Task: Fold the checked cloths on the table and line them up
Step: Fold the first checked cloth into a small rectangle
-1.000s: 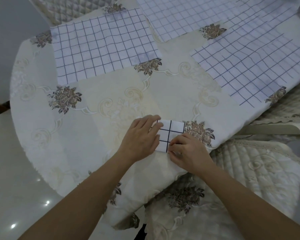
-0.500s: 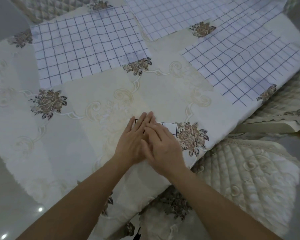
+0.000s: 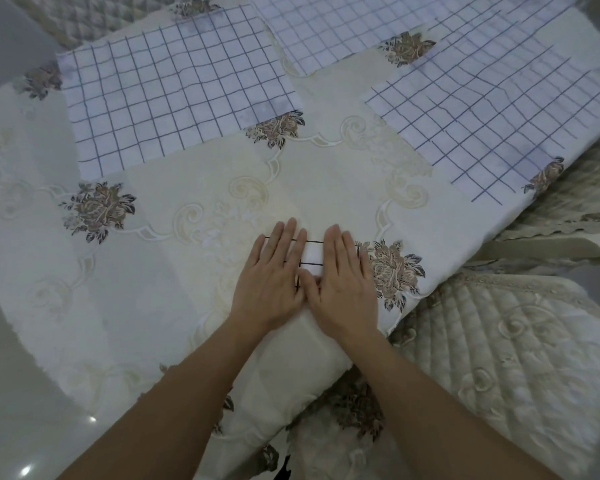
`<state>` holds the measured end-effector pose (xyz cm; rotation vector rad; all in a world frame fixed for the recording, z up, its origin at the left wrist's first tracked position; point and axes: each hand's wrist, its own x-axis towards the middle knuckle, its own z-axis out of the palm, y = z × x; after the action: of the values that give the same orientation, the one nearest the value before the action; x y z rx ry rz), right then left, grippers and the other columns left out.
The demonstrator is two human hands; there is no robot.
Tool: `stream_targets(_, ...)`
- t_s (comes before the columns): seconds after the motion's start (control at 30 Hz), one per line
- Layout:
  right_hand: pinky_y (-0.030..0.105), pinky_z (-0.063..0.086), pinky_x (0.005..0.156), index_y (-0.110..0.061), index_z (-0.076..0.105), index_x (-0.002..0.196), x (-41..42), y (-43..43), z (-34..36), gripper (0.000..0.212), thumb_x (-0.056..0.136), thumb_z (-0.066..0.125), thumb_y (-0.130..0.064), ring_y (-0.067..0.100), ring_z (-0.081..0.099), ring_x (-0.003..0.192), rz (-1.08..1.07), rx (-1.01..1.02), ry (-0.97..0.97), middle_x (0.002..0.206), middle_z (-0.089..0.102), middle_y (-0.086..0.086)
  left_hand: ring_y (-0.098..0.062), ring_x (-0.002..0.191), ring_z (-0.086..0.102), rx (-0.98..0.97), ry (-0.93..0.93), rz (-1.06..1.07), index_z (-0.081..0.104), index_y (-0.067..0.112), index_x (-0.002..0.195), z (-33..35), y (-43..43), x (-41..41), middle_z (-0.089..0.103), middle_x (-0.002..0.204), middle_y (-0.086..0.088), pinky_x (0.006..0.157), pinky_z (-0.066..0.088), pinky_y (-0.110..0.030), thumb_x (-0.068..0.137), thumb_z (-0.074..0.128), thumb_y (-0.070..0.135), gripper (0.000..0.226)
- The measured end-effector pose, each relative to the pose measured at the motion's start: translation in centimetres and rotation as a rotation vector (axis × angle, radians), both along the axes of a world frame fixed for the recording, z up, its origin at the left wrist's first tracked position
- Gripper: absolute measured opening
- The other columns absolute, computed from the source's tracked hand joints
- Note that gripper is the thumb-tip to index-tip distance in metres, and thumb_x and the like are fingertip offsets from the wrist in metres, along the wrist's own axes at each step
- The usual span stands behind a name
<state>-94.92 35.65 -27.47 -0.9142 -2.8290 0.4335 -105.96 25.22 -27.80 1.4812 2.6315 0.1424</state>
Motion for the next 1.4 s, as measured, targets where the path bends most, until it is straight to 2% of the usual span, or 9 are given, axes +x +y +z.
stream_targets(0.23, 0.048, 0.017, 0.122, -0.007, 0.021, 0.157, 2.2, 2.4, -0.6, 0.077, 0.101, 0.024, -0.060, 0.022, 0.015, 0.153, 0.021, 0.138, -0.112, 0.166, 0.015, 0.008, -0.023, 0.154, 0.002, -0.012, 0.020, 0.075, 0.013, 0.013, 0.159, 0.0, -1.6, -0.2, 0.004, 0.167, -0.010, 0.124, 0.010, -0.045, 0.102, 0.017, 0.055, 0.071)
stream_targets(0.43, 0.052, 0.018, 0.121, -0.005, 0.022, 0.156, 2.9, 2.8, -0.5, 0.081, 0.100, 0.029, -0.063, 0.026, 0.020, 0.152, -0.003, 0.183, -0.097, 0.164, 0.020, 0.011, -0.022, 0.154, 0.003, -0.029, 0.034, 0.198, 0.018, 0.010, 0.158, 1.3, -1.8, 0.3, 0.005, 0.167, -0.009, 0.123, 0.009, -0.053, 0.098, 0.024, 0.050, 0.072)
stream_targets(0.63, 0.051, 0.018, 0.121, -0.005, 0.022, 0.156, 2.9, 2.9, -0.6, 0.079, 0.101, 0.028, -0.062, 0.026, 0.022, 0.151, -0.002, 0.191, -0.093, 0.164, 0.021, 0.012, -0.020, 0.154, 0.006, 0.025, 0.003, 0.016, 0.017, 0.016, 0.159, 0.7, 1.9, 2.2, 0.008, 0.167, -0.004, 0.122, 0.015, -0.049, 0.104, 0.026, 0.038, 0.059)
stream_targets(0.77, 0.051, 0.019, 0.121, -0.006, 0.021, 0.157, 3.4, 3.5, -0.7, 0.078, 0.101, 0.030, -0.060, 0.027, 0.022, 0.151, 0.031, 0.207, -0.106, 0.164, 0.021, 0.011, -0.016, 0.154, 0.004, -0.001, 0.009, 0.071, 0.013, 0.017, 0.159, 0.2, 0.0, 1.3, 0.006, 0.167, -0.001, 0.124, 0.013, -0.045, 0.104, 0.021, 0.049, 0.064)
stream_targets(0.9, 0.050, 0.017, 0.122, -0.006, 0.020, 0.157, 4.4, 4.3, -0.4, 0.078, 0.101, 0.025, -0.060, 0.026, 0.018, 0.152, 0.060, 0.194, -0.146, 0.165, 0.019, 0.011, -0.015, 0.154, 0.002, -0.012, 0.014, 0.171, 0.011, 0.012, 0.159, 0.2, -1.8, 0.8, 0.005, 0.167, -0.002, 0.124, 0.013, -0.044, 0.103, 0.018, 0.051, 0.069)
stream_targets(1.03, 0.054, 0.021, 0.119, -0.001, 0.028, 0.153, 3.6, 3.7, 0.9, 0.075, 0.102, 0.029, -0.054, 0.031, 0.024, 0.149, 0.012, 0.174, -0.109, 0.162, 0.024, 0.016, -0.017, 0.154, 0.003, -0.022, 0.020, 0.189, 0.011, 0.009, 0.159, 0.2, -1.9, 1.0, 0.005, 0.167, -0.004, 0.124, 0.012, -0.045, 0.102, 0.019, 0.051, 0.071)
stream_targets(1.17, 0.047, 0.017, 0.123, -0.001, 0.025, 0.155, -0.8, -0.3, 2.4, 0.070, 0.104, 0.032, -0.049, 0.024, 0.016, 0.153, 0.301, 0.075, 0.073, 0.164, 0.021, 0.014, -0.017, 0.154, -0.005, -0.046, 0.021, 0.157, 0.004, 0.011, 0.159, 0.2, -2.0, 1.0, -0.003, 0.167, -0.005, 0.124, 0.012, -0.048, 0.101, 0.025, 0.046, 0.071)
stream_targets(1.3, 0.039, 0.008, 0.125, -0.009, 0.005, 0.159, -3.7, -2.6, 1.3, 0.077, 0.103, 0.022, -0.059, 0.014, -0.006, 0.153, 0.356, -0.138, -0.003, 0.167, 0.003, 0.005, -0.017, 0.153, -0.012, -0.073, 0.050, 0.109, -0.007, 0.015, 0.158, 0.4, -2.3, 1.1, -0.012, 0.167, -0.004, 0.124, 0.010, -0.047, 0.098, 0.024, 0.044, 0.073)
stream_targets(1.4, 0.040, 0.011, 0.125, -0.008, 0.015, 0.158, -1.7, -0.7, 0.1, 0.079, 0.101, 0.019, -0.063, 0.015, 0.003, 0.154, 0.328, -0.050, -0.034, 0.166, 0.012, 0.006, -0.015, 0.153, -0.009, -0.050, 0.037, 0.156, 0.001, 0.012, 0.159, 0.1, -2.0, 1.0, -0.006, 0.167, -0.003, 0.124, 0.011, -0.046, 0.102, 0.016, 0.048, 0.069)
